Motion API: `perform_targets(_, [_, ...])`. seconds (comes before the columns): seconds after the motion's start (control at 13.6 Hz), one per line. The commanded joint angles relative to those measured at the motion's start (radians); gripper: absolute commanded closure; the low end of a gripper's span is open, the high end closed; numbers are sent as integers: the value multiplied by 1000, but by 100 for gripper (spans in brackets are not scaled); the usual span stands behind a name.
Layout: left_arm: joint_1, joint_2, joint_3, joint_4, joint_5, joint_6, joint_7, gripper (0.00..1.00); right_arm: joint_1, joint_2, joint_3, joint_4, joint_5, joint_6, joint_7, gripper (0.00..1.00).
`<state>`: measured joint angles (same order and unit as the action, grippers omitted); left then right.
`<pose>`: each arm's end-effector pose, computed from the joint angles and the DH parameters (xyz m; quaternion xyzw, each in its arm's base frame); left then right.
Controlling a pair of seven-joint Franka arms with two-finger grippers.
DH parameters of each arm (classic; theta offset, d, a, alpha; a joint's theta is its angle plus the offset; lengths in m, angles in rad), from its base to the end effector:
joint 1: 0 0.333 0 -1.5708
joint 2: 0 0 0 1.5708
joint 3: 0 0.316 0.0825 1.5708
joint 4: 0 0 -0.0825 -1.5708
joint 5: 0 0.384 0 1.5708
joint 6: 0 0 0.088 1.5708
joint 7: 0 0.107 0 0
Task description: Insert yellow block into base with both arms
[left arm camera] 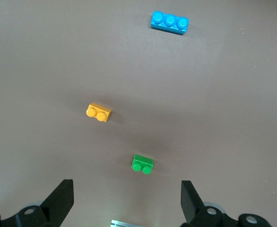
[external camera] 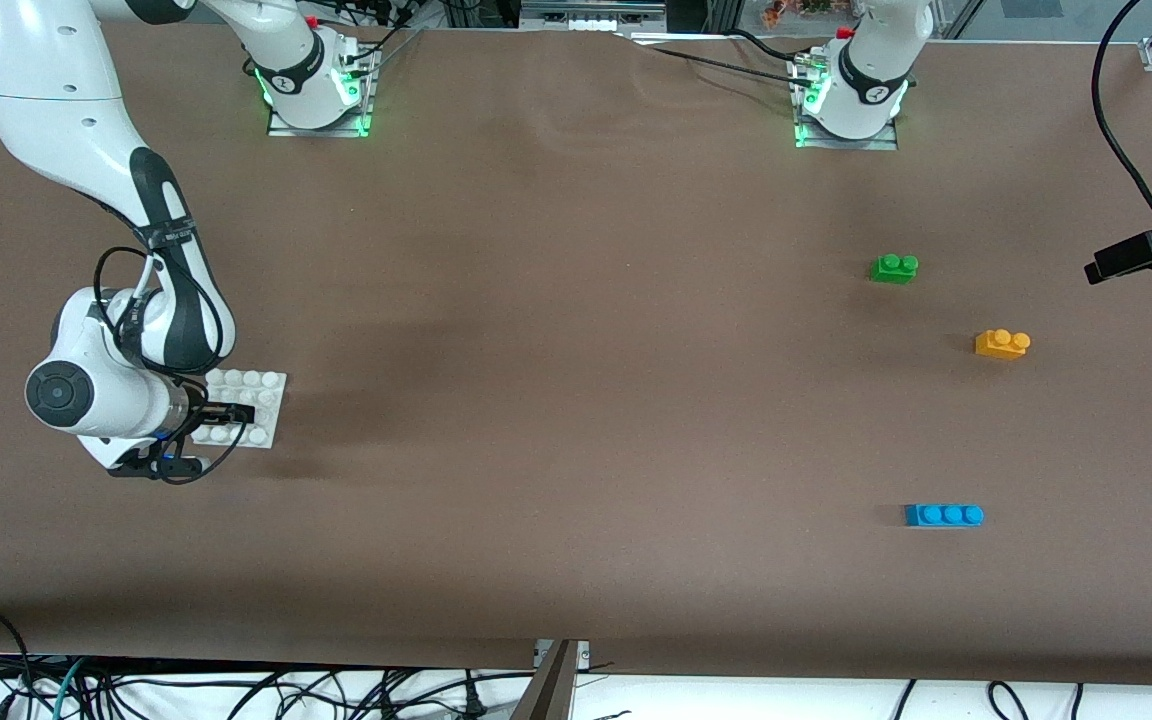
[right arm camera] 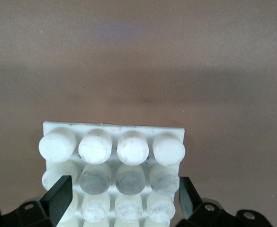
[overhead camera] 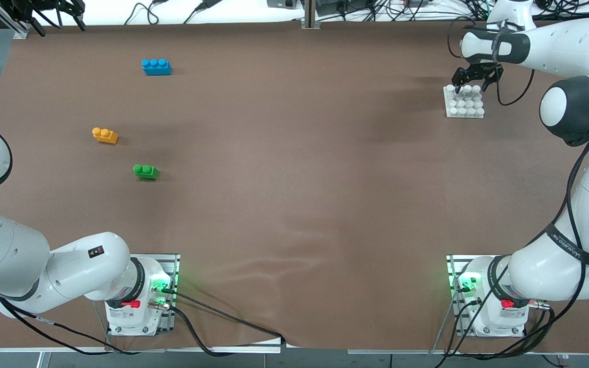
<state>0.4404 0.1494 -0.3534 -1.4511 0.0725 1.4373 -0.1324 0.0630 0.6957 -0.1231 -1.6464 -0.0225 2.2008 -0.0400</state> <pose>0.5777 0.0743 0.5892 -0.9908 -0.1110 0.0767 0.0121 0.6706 -0.0326 0.1988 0.9964 0.0087 -0.0706 0.0454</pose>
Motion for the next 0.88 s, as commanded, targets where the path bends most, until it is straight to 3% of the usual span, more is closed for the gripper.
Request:
perform_targets(0.0, [3,-25,4,0,7,-17,50,0,-9,-13,6,-44,13,37,5,0])
perform_targets(0.37, [3,-25,7,8,9,-6,50,0,-9,-13,6,-108,13,111,5,0])
perform_targets(0.81, [3,-27,5,12,12,-8,50,0,1,-12,14,-112,18,120,8,0])
